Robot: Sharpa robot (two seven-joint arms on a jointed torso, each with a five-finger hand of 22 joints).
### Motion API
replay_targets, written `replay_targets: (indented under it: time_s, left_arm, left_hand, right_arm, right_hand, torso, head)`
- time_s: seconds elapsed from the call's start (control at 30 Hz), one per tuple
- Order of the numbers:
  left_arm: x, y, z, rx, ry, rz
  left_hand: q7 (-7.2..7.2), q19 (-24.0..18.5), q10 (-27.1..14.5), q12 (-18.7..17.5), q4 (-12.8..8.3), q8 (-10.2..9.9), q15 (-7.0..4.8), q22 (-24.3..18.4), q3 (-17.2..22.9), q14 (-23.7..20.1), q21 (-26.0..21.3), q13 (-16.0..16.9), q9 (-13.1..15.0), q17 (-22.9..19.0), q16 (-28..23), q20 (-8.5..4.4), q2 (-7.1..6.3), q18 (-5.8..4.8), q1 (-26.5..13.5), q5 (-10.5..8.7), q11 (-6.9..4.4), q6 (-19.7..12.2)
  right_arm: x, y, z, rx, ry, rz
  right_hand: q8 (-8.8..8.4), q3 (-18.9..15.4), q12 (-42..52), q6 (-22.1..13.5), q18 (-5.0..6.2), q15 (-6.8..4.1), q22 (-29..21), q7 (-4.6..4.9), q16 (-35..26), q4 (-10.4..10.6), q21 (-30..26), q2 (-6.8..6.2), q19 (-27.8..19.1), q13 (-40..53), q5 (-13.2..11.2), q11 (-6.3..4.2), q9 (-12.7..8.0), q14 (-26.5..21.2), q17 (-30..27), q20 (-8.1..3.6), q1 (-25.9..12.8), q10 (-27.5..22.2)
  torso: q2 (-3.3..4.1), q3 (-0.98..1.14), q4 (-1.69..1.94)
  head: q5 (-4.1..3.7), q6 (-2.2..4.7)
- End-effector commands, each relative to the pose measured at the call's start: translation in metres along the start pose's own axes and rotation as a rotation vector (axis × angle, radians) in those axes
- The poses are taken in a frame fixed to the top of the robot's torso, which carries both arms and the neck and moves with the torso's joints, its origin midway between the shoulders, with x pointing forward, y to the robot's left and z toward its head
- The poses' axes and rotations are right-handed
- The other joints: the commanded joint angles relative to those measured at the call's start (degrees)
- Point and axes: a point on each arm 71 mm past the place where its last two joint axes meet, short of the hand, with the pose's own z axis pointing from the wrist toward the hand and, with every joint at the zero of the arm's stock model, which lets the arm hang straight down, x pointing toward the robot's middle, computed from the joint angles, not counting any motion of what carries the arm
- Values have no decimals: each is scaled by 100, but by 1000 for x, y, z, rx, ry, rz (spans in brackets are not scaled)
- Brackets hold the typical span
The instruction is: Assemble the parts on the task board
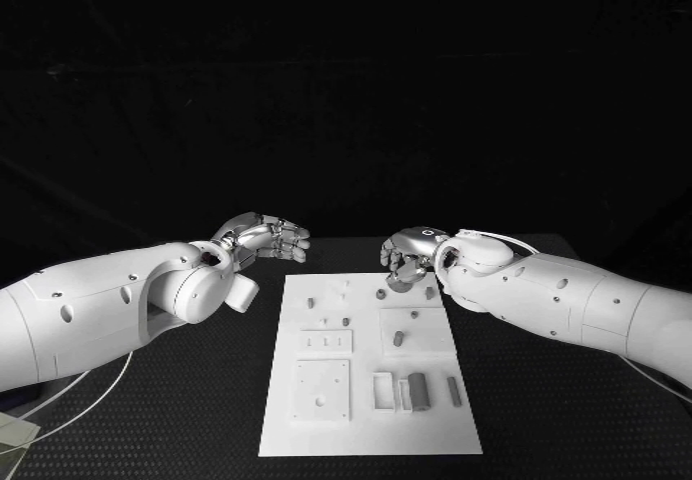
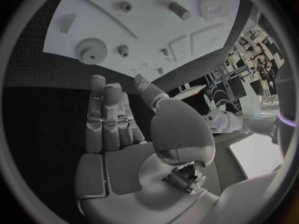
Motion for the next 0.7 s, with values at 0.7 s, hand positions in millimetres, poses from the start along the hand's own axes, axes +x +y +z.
replay_targets:
  time_s: [0.7]
  left_arm:
    - [7, -18, 1, 62, 35, 8]
  left_hand:
    - [25, -62, 30, -100, 38, -37, 40, -25, -6, -38, -89, 24, -15, 17, -129, 26, -5, -68, -87, -25, 10, 51]
  right_arm:
    - [17, 1, 5, 16, 73, -75]
  right_hand:
    - [-246, 938, -375, -8, 172, 130, 146, 43, 340, 107, 405, -227, 61, -235, 11, 151, -63, 33, 67, -72, -279, -130]
  torso:
    - [317, 28, 72]
  head:
    - [-90, 104]
